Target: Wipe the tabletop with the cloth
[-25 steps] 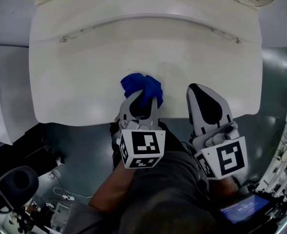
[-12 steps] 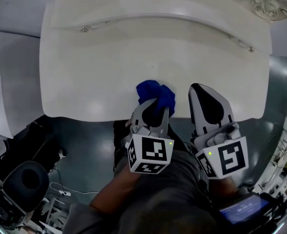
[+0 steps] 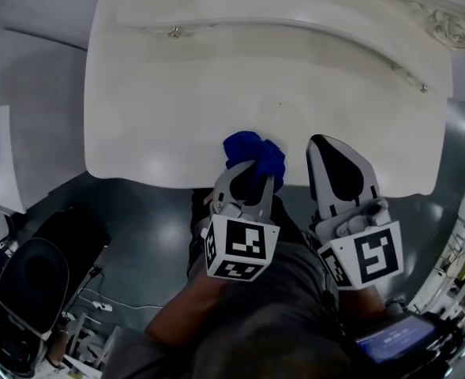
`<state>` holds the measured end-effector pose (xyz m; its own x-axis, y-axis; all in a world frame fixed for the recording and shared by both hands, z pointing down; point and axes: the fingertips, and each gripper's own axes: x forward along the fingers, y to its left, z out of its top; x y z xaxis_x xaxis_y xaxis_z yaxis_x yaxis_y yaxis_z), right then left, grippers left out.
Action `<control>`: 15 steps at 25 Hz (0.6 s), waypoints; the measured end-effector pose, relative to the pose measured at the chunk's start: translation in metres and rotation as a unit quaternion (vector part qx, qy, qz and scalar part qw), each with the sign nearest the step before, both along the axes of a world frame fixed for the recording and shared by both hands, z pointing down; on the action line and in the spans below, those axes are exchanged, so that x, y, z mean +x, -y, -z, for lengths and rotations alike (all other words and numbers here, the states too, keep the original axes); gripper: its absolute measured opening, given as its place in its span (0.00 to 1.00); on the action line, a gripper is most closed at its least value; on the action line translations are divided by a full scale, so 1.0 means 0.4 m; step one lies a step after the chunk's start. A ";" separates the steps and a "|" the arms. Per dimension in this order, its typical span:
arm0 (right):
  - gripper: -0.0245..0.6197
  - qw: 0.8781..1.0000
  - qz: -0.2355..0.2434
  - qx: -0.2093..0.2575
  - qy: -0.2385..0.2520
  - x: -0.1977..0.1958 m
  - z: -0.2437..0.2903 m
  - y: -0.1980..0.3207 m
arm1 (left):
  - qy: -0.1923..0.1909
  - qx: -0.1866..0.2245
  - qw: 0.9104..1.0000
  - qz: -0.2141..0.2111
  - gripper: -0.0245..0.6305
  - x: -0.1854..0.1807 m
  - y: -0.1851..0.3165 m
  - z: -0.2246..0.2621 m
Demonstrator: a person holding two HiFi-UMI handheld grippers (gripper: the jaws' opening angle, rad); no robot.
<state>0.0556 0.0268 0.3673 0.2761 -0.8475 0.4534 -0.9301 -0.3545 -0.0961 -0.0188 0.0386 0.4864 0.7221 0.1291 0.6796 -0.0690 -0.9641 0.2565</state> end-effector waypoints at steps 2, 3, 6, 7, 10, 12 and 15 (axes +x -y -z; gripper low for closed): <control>0.06 1.000 0.003 -0.001 0.001 -0.018 -0.002 0.017 | 0.001 0.001 1.000 0.005 0.18 -0.019 0.024 -0.002; 0.06 1.000 0.005 0.000 0.002 -0.027 -0.002 0.026 | 0.001 0.001 1.000 0.009 0.18 -0.029 0.038 -0.002; 0.06 1.000 0.011 0.000 0.003 -0.056 0.000 0.052 | 0.004 0.002 1.000 0.022 0.18 -0.059 0.082 -0.004; 0.06 1.000 0.013 0.001 0.003 -0.066 0.000 0.061 | 0.005 0.002 1.000 0.025 0.18 -0.070 0.096 -0.004; 0.06 1.000 0.017 0.001 0.002 -0.101 0.002 0.090 | 0.007 0.003 0.999 0.033 0.18 -0.107 0.135 -0.007; 0.06 1.000 0.019 0.002 0.001 -0.123 0.004 0.109 | 0.008 0.004 0.999 0.037 0.18 -0.132 0.159 -0.008; 0.06 1.000 0.022 0.002 -0.001 -0.149 0.004 0.135 | 0.009 0.007 0.999 0.040 0.18 -0.162 0.194 -0.012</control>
